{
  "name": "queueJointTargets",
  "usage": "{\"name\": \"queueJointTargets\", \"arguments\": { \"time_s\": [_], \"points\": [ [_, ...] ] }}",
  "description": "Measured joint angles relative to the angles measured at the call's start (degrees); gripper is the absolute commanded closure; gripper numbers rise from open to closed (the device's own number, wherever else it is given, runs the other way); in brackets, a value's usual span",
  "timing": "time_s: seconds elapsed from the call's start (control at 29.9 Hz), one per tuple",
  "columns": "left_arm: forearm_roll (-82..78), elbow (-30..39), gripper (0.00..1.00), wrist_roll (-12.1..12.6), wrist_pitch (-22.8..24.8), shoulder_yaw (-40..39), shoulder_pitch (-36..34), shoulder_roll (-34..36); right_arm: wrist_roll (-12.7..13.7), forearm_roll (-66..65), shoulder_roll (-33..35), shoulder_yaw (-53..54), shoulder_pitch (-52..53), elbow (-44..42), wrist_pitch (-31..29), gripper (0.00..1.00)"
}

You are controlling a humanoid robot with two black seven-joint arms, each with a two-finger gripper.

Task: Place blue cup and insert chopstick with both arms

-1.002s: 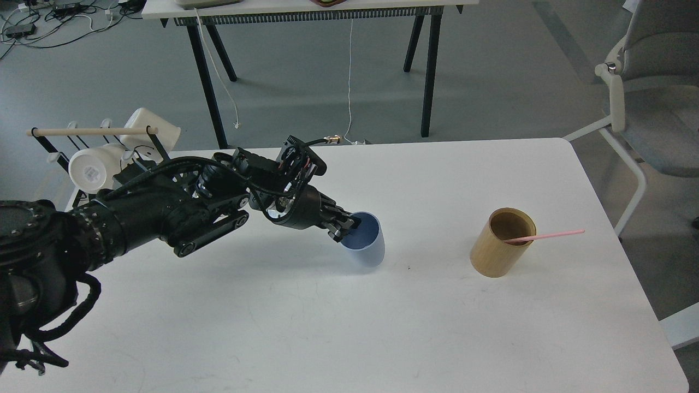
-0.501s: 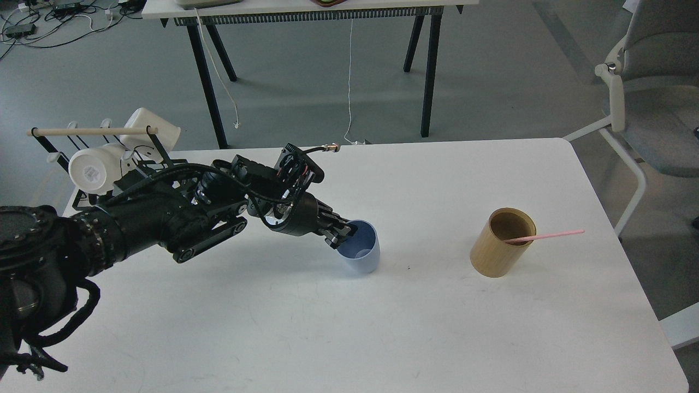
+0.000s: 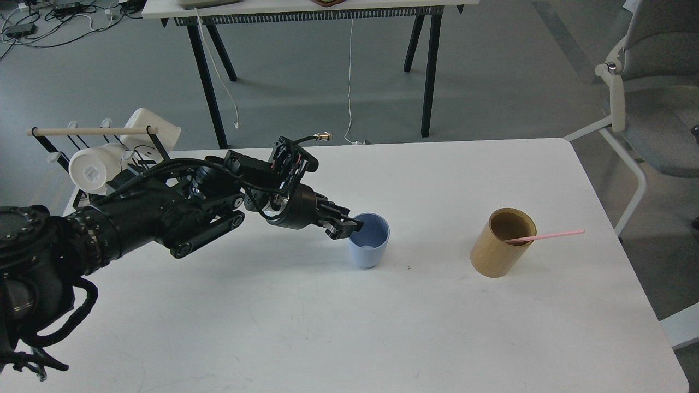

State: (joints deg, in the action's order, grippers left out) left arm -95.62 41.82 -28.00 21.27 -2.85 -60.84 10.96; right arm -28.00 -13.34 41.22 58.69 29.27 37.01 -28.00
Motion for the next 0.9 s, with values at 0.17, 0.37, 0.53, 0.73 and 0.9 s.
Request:
{"name": "queueJointTargets", "arguments": {
  "time_s": [0.17, 0.37, 0.53, 0.73, 0.9],
  "points": [
    [16.23, -0.65, 0.22, 0.00, 0.09, -1.55, 0.02, 1.55, 0.00, -0.63, 0.12, -2.03, 0.56, 2.36, 0.00, 0.01],
    [41.16, -0.16, 0.18, 0.02, 2.45, -5.61, 0.39, 5.64, 0.00, -10.77, 3.07, -4.81, 1.89, 8.90, -0.01, 0.01],
    [55.24, -0.06, 0.16, 0.01, 6.48, -15.07, 2.77, 8.20, 0.00, -22.77, 9.85, -5.18, 0.87, 23.12, 2.83, 0.01],
    [58.83, -0.08, 0.14, 0.02, 6.72, -23.91, 7.15, 10.29, -0.01, -41.11, 15.61, -5.32, -4.11, 40.31, 24.19, 0.01],
    [58.89, -0.08, 0.13, 0.02, 6.74, -24.71, 9.59, 12.39, -0.01, -55.15, 17.71, -5.38, -12.18, 49.66, 41.85, 0.03]
  ]
}}
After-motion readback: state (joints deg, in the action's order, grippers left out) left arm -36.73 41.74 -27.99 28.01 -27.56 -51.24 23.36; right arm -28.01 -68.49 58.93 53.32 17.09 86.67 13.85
